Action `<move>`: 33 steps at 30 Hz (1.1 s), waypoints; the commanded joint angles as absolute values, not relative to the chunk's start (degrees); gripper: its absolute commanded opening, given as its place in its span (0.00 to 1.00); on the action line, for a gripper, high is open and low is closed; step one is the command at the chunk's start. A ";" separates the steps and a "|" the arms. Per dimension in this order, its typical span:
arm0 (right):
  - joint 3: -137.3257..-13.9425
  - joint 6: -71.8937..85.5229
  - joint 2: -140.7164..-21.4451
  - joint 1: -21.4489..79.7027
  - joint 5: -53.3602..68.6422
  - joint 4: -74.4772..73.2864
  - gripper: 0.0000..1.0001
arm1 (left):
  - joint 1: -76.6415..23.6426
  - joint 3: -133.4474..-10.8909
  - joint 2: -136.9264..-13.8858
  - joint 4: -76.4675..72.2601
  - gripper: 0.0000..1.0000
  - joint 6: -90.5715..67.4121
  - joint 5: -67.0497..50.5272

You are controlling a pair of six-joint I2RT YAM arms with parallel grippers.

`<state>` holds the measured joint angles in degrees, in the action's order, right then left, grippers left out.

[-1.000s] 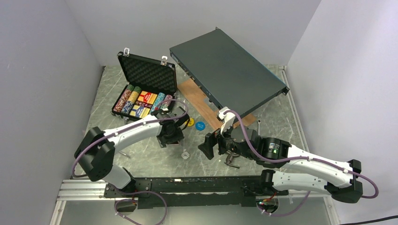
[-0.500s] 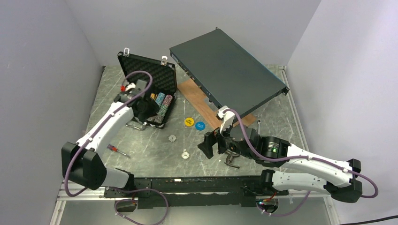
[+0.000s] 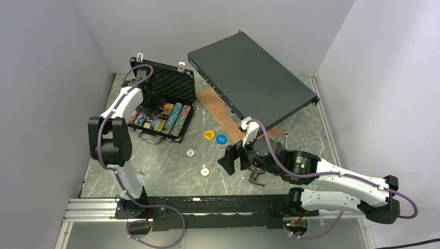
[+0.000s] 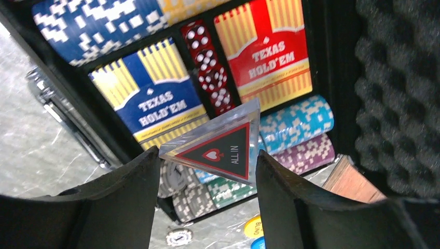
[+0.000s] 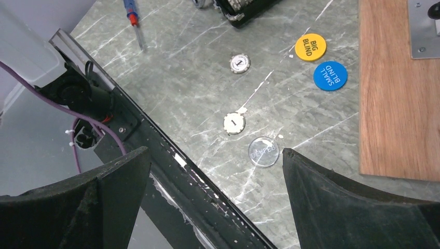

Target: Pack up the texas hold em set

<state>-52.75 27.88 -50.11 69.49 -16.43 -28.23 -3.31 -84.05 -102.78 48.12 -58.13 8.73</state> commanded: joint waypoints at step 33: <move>-55.64 29.17 -53.06 69.35 -17.20 -28.40 0.99 | -0.95 -101.07 -121.13 48.72 0.69 -67.03 1.48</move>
<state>-53.95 29.12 -53.58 69.45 -16.45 -29.89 -1.21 -97.58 -120.25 48.40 -66.92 2.39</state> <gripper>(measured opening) 0.993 0.689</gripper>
